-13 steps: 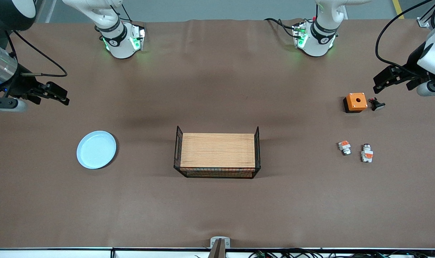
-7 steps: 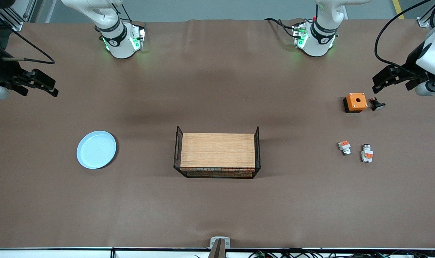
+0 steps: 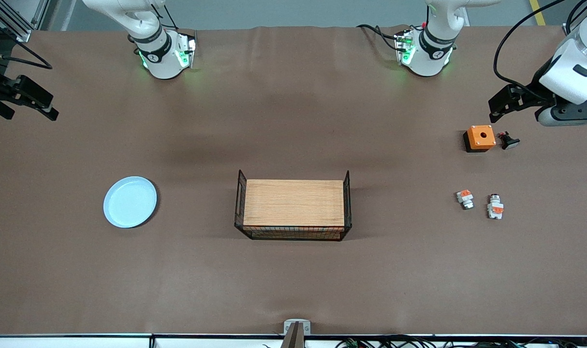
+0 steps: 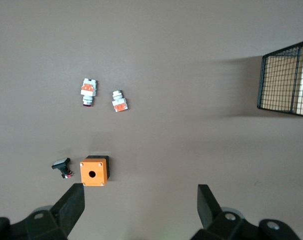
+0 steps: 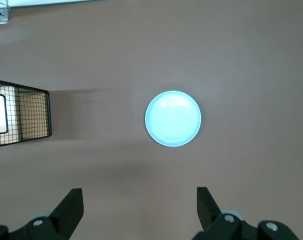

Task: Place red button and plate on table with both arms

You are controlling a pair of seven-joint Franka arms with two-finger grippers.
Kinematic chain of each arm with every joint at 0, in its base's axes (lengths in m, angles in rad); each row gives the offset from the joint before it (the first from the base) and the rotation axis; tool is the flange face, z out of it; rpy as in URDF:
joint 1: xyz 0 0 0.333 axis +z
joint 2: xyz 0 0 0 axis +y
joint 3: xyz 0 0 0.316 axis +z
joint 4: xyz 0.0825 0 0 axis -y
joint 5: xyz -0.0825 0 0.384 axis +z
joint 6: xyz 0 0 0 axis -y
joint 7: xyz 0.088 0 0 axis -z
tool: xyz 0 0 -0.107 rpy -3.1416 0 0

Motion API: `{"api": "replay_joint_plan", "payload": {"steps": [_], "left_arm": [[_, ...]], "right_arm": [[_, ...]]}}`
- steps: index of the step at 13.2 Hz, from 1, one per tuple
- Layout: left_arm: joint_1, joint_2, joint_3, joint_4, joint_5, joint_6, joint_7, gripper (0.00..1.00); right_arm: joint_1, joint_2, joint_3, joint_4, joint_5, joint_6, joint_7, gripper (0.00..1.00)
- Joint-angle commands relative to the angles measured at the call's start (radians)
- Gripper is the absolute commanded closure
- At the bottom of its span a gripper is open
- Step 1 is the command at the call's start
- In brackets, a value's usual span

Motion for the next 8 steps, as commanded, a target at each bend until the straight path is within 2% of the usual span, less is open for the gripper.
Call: {"api": "replay_joint_plan", "payload": {"steps": [1, 8], "left_arm": [[0.009, -0.01, -0.001, 0.005, -0.014, -0.015, 0.026, 0.0], [0.009, -0.01, 0.001, 0.005, -0.016, -0.025, -0.026, 0.0]], "right_arm": [[0.012, 0.054, -0.012, 0.076, -0.011, -0.017, 0.013, 0.0], [0.006, 0.122, -0.016, 0.079, -0.019, 0.046, 0.007, 0.0]]}}
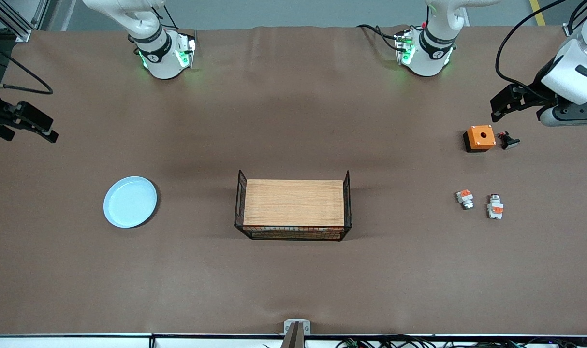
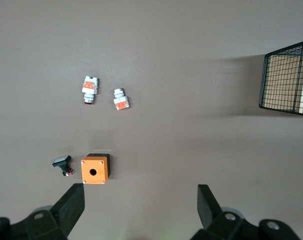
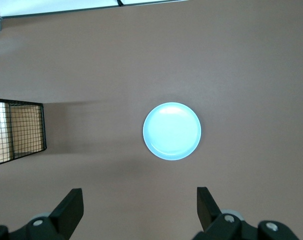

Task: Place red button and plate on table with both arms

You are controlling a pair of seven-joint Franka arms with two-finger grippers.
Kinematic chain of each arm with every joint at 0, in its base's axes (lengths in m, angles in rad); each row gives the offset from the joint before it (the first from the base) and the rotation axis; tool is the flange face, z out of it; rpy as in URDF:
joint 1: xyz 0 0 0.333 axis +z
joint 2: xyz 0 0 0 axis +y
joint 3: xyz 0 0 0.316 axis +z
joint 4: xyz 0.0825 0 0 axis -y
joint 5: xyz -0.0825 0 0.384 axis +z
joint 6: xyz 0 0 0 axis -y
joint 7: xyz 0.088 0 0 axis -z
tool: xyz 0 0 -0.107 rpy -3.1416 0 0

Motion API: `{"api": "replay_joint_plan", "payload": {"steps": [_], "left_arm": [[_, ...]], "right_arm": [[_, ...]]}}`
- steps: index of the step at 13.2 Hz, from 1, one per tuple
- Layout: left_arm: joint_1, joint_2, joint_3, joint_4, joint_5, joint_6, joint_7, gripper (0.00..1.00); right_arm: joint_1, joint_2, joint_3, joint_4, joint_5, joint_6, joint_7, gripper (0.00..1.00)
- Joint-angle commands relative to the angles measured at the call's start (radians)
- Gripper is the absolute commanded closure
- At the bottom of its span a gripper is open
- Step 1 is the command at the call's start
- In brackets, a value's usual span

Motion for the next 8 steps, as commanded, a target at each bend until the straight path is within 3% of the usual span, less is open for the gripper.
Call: {"api": "replay_joint_plan", "payload": {"steps": [1, 8], "left_arm": [[0.006, -0.01, -0.001, 0.005, -0.016, -0.016, -0.01, 0.0], [0.008, -0.011, 0.002, 0.008, -0.016, -0.018, -0.007, 0.0]], "right_arm": [[0.006, 0.017, -0.006, 0.04, -0.014, -0.015, 0.012, 0.0], [-0.045, 0.014, -0.003, 0.042, -0.01, -0.016, -0.004, 0.0]]}}
